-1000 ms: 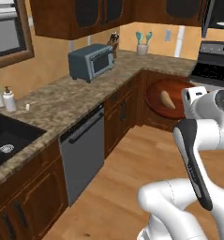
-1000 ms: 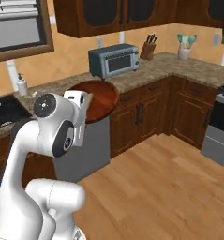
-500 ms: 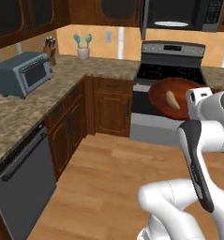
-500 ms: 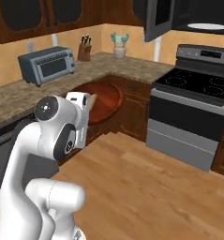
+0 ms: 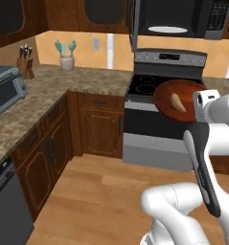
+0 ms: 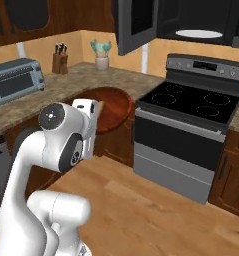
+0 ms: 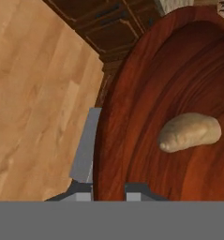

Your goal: Pick the sweet potato from the sink and place it in the bowl. Then pick the bowl and place it in the microwave. Then close the microwave door and press the start button.

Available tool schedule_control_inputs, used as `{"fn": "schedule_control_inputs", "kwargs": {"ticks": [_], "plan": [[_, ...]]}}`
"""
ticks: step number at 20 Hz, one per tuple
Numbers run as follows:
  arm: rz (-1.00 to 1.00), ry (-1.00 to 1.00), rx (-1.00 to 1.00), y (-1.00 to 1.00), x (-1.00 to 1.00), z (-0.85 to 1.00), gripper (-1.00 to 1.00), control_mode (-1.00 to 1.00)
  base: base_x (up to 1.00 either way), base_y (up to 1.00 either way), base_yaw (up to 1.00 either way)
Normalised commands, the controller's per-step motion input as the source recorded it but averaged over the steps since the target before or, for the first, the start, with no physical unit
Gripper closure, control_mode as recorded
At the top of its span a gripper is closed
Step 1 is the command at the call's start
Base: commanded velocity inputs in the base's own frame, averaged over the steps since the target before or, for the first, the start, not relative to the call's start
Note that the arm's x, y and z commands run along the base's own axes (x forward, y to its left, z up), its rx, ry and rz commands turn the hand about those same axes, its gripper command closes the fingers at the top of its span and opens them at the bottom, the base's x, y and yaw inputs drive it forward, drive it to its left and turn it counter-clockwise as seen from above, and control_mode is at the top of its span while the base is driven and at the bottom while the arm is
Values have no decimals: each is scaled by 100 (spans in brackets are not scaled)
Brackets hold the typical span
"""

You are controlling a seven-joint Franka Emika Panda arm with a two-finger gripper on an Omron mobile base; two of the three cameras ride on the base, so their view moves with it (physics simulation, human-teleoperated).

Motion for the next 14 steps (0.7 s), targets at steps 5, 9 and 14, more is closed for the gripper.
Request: {"fn": "schedule_control_inputs", "kwargs": {"ticks": [5,9,14], "plan": [[0,0,0,0,0,0,100,100,100,-52,-7],[0,0,0,0,0,0,100,100,100,-62,-8],[0,0,0,0,0,0,100,100,100,-25,-8]]}}
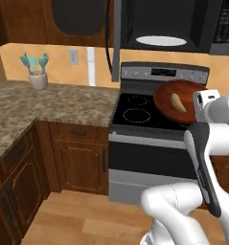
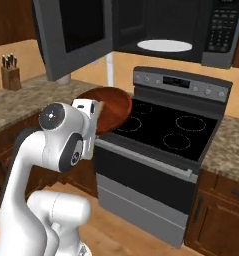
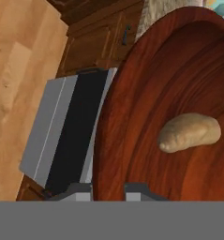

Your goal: Pick the sweet potato from the sink and place it in the bowl. Then pick the bowl and place it in the microwave. Then close the microwave door and press the start button.

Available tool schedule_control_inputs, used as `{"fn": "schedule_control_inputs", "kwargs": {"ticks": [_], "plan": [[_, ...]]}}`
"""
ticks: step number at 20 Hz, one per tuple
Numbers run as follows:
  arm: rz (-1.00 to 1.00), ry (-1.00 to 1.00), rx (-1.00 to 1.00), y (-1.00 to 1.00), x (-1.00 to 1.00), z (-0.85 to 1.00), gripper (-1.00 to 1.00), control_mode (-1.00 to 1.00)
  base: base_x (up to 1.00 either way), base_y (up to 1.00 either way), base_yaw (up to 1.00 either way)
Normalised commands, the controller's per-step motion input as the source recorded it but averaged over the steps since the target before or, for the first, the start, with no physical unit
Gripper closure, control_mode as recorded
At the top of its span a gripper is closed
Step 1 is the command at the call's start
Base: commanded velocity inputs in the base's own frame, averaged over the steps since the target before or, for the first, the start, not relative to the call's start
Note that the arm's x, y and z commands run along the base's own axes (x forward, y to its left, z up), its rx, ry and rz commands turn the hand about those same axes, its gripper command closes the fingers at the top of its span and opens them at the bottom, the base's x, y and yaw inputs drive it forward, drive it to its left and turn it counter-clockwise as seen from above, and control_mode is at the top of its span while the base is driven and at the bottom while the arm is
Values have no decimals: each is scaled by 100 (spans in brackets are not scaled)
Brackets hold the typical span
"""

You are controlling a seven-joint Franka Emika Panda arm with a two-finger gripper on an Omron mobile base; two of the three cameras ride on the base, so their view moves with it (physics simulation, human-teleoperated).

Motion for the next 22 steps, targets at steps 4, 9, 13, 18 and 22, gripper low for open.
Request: {"fn": "schedule_control_inputs", "kwargs": {"ticks": [4,9,13,18,22], "plan": [[0,0,0,0,0,0,100,100,99,-46,0],[0,0,0,0,0,0,100,100,64,-69,18],[0,0,0,0,0,0,100,100,17,-82,40],[0,0,0,0,0,0,100,100,0,-37,37],[0,0,0,0,0,0,100,100,0,-6,39]]}}
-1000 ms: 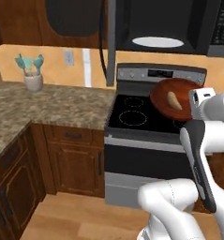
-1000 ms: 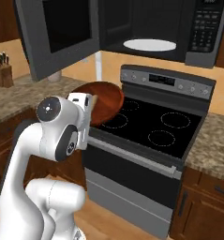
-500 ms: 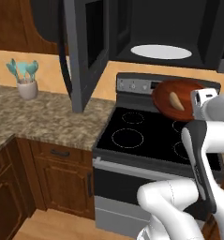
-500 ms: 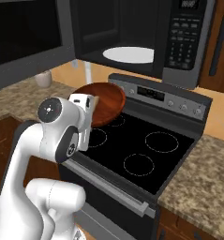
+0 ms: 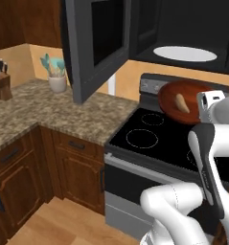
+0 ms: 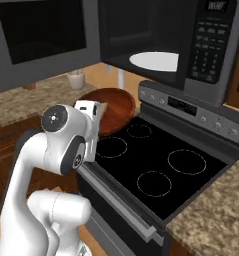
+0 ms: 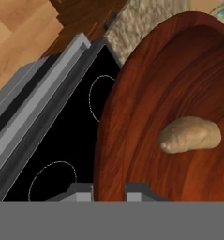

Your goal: Pick the sweet potato from the sink and place it in the bowl. Then pick the bowl and place it in the microwave. Then close the microwave door and press the start button.

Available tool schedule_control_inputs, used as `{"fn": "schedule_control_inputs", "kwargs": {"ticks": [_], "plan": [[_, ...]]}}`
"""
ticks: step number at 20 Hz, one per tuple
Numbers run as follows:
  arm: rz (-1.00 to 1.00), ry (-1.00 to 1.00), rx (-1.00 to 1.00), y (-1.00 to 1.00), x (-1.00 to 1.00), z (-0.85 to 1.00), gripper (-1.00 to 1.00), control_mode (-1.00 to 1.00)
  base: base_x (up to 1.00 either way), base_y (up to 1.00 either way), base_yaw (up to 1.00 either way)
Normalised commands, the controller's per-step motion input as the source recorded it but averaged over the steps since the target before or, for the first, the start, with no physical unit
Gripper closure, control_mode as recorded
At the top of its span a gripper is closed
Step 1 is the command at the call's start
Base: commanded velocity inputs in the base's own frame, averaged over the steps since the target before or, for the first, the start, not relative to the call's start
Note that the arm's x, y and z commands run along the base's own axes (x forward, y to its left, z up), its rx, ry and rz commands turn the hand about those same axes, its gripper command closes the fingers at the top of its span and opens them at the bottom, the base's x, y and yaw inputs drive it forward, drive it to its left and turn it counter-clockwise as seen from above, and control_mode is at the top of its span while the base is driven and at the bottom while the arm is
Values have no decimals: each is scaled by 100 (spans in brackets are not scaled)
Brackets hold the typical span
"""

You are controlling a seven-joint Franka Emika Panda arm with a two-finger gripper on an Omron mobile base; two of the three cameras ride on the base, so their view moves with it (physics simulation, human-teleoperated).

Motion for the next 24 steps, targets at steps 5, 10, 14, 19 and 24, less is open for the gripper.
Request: {"fn": "schedule_control_inputs", "kwargs": {"ticks": [5,10,14,19,24], "plan": [[0,0,0,0,0,0,100,100,0,0,40],[4,-12,0,5,-6,35,100,-100,0,0,4],[-4,-12,0,2,-6,66,100,-100,0,0,0],[-16,0,-2,0,1,71,100,-100,0,0,0],[-15,-1,0,-13,1,73,100,-100,0,0,0]]}}
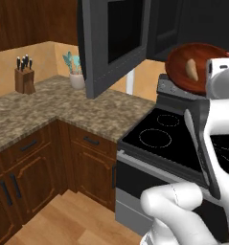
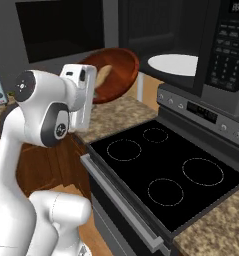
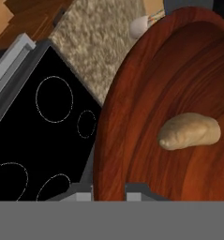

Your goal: Pick the sweet potato from the sink and place it in the bowl. Then pick the bowl and place it in the microwave. Then close the microwave door and press the start button.

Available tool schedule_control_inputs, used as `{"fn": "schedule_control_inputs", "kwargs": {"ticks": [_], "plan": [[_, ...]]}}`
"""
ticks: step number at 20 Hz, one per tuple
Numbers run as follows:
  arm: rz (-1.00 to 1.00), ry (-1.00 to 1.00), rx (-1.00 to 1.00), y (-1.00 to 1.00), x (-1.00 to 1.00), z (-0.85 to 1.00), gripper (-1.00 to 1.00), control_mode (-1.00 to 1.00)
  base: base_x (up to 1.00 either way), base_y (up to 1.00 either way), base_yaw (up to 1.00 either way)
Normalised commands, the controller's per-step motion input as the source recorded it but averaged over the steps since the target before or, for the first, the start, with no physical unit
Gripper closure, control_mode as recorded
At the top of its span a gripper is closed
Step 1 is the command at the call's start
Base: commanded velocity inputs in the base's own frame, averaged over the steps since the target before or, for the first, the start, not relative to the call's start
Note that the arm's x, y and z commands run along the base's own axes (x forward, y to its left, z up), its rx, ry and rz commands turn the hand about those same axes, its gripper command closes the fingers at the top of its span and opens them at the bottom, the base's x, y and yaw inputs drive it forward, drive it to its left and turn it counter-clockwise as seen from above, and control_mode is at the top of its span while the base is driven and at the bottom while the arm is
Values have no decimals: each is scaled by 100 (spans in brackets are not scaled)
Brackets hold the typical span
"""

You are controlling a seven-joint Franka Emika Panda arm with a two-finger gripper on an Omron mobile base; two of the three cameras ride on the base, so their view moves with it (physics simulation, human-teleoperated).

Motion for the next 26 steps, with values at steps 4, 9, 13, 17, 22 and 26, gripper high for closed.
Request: {"fn": "schedule_control_inputs", "kwargs": {"ticks": [4,9,13,17,22,26], "plan": [[-9,0,0,-34,17,54,100,-100,0,0,0],[-5,0,0,-36,30,36,100,-100,0,0,0],[-2,0,0,-31,47,22,100,-100,0,0,0],[0,0,1,-49,48,10,100,-100,0,0,0],[0,0,0,-51,52,0,100,-100,0,0,0],[0,4,0,-44,69,0,100,-100,0,0,0]]}}
